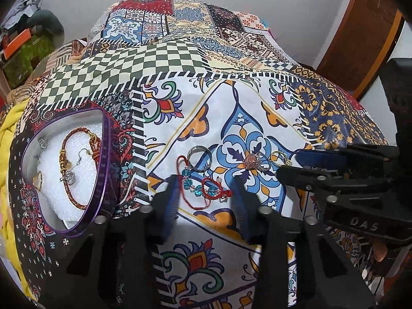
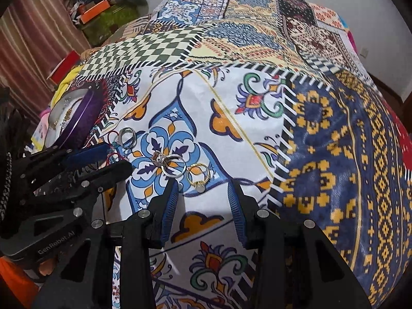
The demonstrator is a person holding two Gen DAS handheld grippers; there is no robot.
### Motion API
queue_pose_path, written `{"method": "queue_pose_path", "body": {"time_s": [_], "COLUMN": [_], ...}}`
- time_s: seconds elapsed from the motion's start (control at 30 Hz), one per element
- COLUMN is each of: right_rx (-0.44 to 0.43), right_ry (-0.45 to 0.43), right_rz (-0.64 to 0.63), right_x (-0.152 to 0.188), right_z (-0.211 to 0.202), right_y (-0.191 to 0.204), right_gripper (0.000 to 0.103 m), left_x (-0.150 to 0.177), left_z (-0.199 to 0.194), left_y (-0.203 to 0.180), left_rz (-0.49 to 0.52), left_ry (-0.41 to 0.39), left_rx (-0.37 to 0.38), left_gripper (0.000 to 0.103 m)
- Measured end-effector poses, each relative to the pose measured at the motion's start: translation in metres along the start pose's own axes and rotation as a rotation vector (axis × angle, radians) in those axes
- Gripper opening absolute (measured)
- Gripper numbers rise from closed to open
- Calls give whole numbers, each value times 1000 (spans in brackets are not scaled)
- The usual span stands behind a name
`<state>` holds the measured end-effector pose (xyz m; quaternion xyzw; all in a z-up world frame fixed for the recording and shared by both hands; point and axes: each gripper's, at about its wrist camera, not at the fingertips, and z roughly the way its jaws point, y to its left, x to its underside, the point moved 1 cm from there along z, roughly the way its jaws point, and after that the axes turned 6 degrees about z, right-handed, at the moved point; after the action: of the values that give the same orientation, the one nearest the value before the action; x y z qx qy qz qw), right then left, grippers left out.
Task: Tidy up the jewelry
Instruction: 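Grasp the red beaded bracelet with the left tool while the right tool grasps a gold ring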
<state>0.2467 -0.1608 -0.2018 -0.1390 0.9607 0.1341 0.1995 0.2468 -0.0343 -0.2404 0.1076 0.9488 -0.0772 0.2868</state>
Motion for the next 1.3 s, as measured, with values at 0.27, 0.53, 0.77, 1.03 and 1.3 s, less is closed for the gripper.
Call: {"method": "queue_pose_path", "body": {"time_s": [0.27,0.53,0.77,1.03,1.3], "right_rx": [18,11,13,-4,-44], "right_ry": [-26,-79,-150,-256,-347], "right_rz": [-35,-13,-11,-29,-45], "right_x": [2,-1,-4,-13,-17], "right_z": [1,-17,-45,-84,-115], "right_y": [5,4,12,27,45], "right_gripper": [13,13,13,13,13], "left_x": [6,15,9,1,-7], "left_z": [-5,-22,-59,-104,-147], "left_y": [-2,-5,-5,-5,5], "left_rz": [4,1,5,4,-7], "left_ry": [-6,-9,-80,-170,-266], "left_rx": [4,11,10,-16,-55], "left_gripper": [17,15,15,15,15]}}
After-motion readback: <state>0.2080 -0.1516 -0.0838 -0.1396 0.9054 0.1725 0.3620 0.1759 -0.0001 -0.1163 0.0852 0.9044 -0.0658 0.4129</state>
